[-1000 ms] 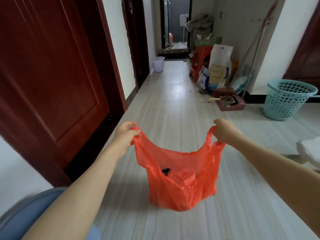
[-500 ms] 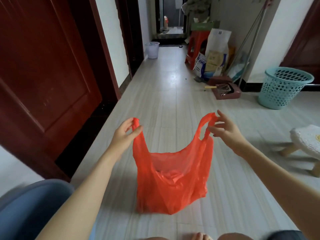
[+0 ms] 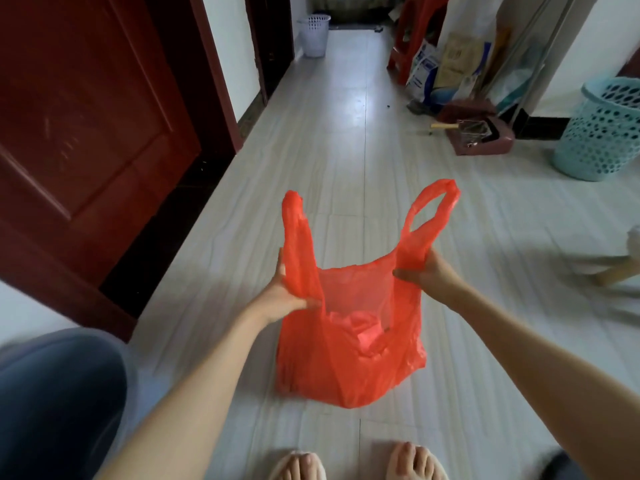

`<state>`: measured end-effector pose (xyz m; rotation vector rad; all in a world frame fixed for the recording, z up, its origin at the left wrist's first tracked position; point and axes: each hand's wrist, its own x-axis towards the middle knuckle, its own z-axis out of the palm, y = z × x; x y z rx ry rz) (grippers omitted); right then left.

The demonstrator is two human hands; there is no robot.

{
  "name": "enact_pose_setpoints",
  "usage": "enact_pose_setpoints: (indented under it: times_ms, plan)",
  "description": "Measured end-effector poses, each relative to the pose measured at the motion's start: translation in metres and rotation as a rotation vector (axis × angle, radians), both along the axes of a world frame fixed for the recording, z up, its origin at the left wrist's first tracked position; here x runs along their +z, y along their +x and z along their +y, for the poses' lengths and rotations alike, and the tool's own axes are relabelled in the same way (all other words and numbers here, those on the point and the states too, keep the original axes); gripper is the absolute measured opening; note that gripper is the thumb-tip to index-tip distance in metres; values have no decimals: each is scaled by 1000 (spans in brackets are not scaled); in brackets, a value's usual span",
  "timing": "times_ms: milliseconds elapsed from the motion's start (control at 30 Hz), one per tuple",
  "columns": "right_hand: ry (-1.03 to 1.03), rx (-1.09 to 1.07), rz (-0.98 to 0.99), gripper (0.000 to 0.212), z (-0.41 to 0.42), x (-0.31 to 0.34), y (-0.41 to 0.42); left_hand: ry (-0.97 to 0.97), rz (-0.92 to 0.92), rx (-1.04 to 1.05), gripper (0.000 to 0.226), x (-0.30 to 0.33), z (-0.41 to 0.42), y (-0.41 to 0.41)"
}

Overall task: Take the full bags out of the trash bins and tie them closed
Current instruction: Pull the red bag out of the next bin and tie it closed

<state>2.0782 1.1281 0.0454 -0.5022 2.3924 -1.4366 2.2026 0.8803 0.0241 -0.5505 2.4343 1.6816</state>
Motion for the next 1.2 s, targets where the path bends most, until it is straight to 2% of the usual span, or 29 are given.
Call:
enact_pose_setpoints:
  times_ms: [67,100,133,167,233,300,367,433,500,567,633,667,700,767,800,833,867,900,933,1000,1100,1200]
  plan:
    - [40,-137,-81,28,-13,-12,-11,80,79,147,29,-6,9,-22]
    - [-10,-197,-124,14,-18,-17,-13,146,111,276,6,-10,12,-30]
    - [-81,-276,-146,17,-21,-21,-15,239,118,404,17,-14,13,-36]
    - [-173,-379,-171,22,-21,-28,-19,423,136,516,24,-20,14,-41]
    - [-415,-612,-272,20,-13,-44,-26,794,169,601,41,-35,8,-49]
    - [-597,-819,-379,18,1,-61,-31,993,173,640,55,-46,-2,-50]
    - [-593,-921,-413,18,10,-73,-32,1050,204,764,54,-54,-4,-49]
    - [-500,-929,-414,19,11,-82,-32,981,218,880,40,-63,2,-53]
    - [-559,-805,-447,36,12,-85,-33,951,226,890,35,-63,8,-57]
    - [-717,-509,-510,65,22,-85,-35,1100,270,845,29,-55,6,-56]
    - [-767,-215,-531,60,30,-81,-34,1199,374,727,7,-45,2,-53]
    - [-754,-117,-535,58,34,-81,-32,1179,383,665,5,-45,2,-49]
    - [-706,-53,-532,63,35,-81,-30,1113,353,591,13,-48,3,-47]
    - [-604,-31,-533,71,30,-82,-25,907,262,440,28,-56,8,-40]
    - [-540,-54,-509,59,26,-84,-24,767,214,344,47,-59,13,-38]
    - [-466,-91,-479,40,19,-84,-22,604,158,241,56,-65,17,-38]
    - [-369,-131,-432,20,11,-84,-21,430,106,154,47,-67,23,-38]
    - [-279,-181,-370,5,4,-84,-20,261,65,129,26,-69,28,-40]
    - [-218,-248,-296,5,-2,-86,-20,140,59,152,11,-65,34,-43]
    - [-180,-439,-188,13,-8,-89,-20,36,84,366,36,-64,39,-48]
    - [-207,-631,-191,23,-2,-97,-20,83,118,745,40,-69,37,-52]
    - [-252,-742,-354,25,3,-112,-13,211,69,821,39,-77,41,-53]
